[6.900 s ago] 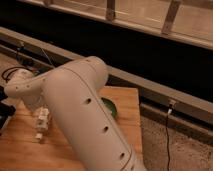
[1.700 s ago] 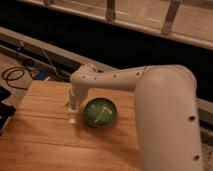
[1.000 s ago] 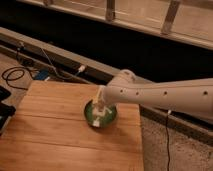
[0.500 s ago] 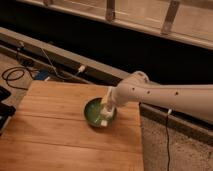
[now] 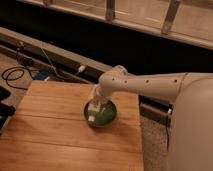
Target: Place the bottle in the ceramic bowl
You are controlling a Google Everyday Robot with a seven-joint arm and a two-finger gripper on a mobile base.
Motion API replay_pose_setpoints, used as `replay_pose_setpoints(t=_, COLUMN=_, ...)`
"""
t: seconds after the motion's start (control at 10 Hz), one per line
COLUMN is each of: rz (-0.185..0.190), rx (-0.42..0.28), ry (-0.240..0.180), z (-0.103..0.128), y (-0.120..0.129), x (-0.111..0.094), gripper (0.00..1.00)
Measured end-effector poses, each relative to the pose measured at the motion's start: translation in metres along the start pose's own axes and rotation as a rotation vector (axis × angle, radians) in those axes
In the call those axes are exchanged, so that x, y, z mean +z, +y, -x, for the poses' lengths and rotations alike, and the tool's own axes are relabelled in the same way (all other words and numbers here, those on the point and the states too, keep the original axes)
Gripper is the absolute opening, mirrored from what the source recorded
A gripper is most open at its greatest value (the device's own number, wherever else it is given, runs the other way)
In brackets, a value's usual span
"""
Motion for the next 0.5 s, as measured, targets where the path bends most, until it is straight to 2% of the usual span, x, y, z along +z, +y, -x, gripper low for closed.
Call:
replay_pose_setpoints(t=0.1, rz=-0.005, rx=0.004, ry=-0.001, z=0.0014, y=-0.0036, x=0.0000, gripper=0.08)
replay_pose_setpoints(t=0.3, rz=-0.006, rx=0.003, ry=-0.001, z=0.0014, y=-0.0037, x=0.0003, gripper=0.31)
replay_pose_setpoints(t=0.5, rz=-0.006, rx=0.006, ry=-0.002, z=0.0016, y=-0.0052, x=-0.0002, gripper=0.48)
